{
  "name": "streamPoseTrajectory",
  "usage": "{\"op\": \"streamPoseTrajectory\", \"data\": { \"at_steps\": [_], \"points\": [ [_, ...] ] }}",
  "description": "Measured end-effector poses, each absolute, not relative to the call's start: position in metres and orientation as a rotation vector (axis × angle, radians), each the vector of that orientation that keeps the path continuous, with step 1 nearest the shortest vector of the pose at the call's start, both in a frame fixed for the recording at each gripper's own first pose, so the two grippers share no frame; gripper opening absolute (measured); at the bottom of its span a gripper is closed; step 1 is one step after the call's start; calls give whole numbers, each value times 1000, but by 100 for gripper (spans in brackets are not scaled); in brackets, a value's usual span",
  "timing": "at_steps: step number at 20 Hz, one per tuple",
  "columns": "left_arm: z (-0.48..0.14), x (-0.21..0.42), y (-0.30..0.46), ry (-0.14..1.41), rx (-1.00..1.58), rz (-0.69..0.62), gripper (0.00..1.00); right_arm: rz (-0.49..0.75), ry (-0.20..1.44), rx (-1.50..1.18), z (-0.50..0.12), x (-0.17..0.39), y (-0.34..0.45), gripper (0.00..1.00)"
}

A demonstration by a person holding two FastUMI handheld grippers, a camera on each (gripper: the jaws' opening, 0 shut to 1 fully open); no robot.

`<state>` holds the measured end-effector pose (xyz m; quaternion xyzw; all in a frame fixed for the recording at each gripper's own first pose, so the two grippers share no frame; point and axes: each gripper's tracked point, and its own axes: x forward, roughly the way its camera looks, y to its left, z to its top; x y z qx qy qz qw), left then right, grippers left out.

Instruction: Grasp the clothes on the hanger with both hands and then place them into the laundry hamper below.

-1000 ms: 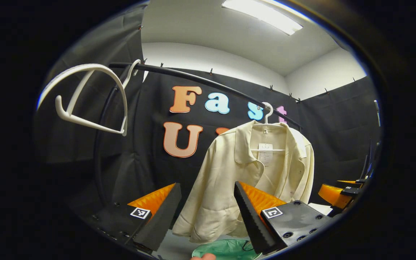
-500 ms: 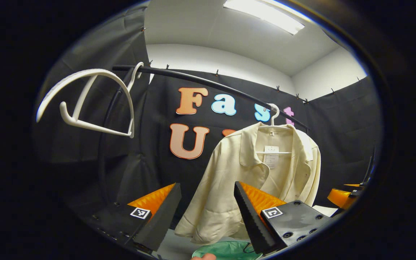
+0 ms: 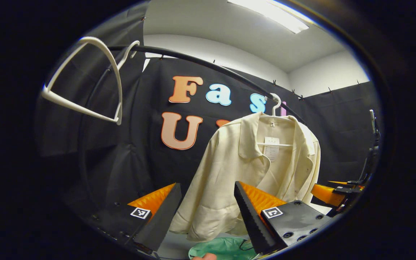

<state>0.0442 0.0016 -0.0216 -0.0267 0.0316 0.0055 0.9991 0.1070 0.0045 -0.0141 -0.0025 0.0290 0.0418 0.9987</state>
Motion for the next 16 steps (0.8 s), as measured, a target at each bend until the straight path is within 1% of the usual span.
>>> {"op": "streamPoseTrajectory", "data": {
  "at_steps": [3, 5, 6, 7, 10, 12, 14, 16],
  "points": [
    [-32, 53, 16, 80, -48, -33, 97, 34, 68, -40, -21, 150, 19, 94],
    [-38, 64, 19, 92, -55, -71, 96, -44, 70, -64, -25, 174, 17, 94],
    [-42, 67, 19, 98, -69, -89, 100, -88, 68, -80, -27, 183, 15, 94],
    [-44, 69, 19, 101, -84, -110, 97, -123, 66, -93, -29, 192, 15, 94],
    [-51, 77, 18, 112, -108, -157, 96, -193, 49, -126, -31, 212, 21, 94],
    [-53, 77, 16, 118, -101, -187, 97, -281, 33, -173, -28, 220, 4, 95],
    [-52, 76, 14, 111, -91, -194, 97, -339, 20, -202, -23, 220, -20, 95],
    [-50, 79, 10, 95, -89, -179, 97, -352, 16, -187, -17, 218, -44, 74]
  ]
}}
